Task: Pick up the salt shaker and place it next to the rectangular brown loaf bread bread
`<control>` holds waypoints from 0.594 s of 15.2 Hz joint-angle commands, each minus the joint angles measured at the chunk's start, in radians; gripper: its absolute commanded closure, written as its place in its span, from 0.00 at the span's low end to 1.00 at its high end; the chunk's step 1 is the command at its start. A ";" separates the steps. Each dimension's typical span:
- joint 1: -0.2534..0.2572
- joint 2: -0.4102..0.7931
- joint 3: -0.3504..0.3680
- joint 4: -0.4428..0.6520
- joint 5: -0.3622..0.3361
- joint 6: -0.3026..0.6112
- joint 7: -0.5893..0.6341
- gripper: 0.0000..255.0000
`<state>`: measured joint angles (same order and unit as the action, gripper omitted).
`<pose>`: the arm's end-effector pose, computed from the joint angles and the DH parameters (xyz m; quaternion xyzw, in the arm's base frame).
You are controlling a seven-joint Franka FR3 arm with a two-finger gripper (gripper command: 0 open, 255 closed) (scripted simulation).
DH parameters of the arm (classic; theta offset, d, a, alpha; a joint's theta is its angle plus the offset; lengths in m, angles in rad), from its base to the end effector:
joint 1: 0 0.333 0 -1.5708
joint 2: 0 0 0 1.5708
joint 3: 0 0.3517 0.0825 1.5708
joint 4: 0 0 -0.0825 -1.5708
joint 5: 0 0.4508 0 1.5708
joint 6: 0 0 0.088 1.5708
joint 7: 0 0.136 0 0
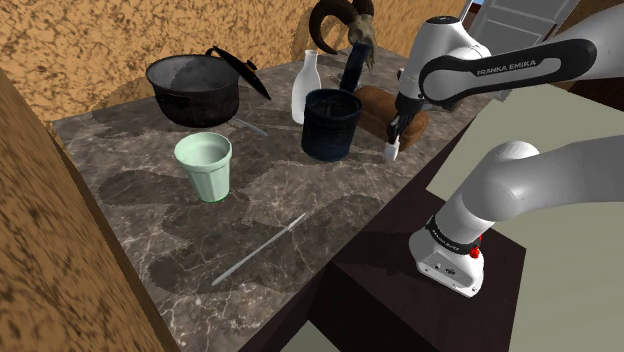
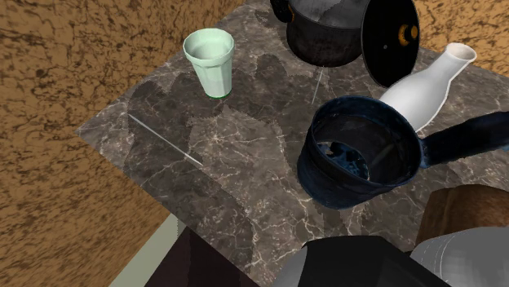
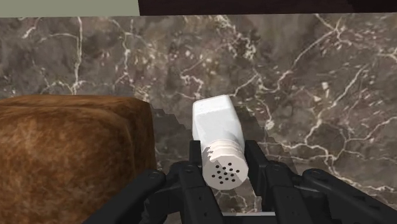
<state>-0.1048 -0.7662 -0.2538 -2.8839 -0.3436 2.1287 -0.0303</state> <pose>0.3144 -0.1192 0.3384 0.9976 -0.0385 -0.0040 0.0583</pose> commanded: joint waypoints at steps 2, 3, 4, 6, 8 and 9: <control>0.000 0.000 0.000 0.000 0.000 0.000 0.000 0.00; 0.000 0.000 0.000 0.000 0.000 0.000 0.000 0.00; 0.000 0.000 0.000 0.000 0.000 0.000 0.000 0.00; 0.000 0.000 0.000 0.000 0.000 0.000 0.000 0.00; 0.006 -0.022 0.010 0.022 0.012 -0.044 -0.002 0.00; 0.012 -0.040 0.019 0.046 0.024 -0.086 -0.004 0.00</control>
<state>-0.0974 -0.7997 -0.2398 -2.8548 -0.3275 2.0688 -0.0335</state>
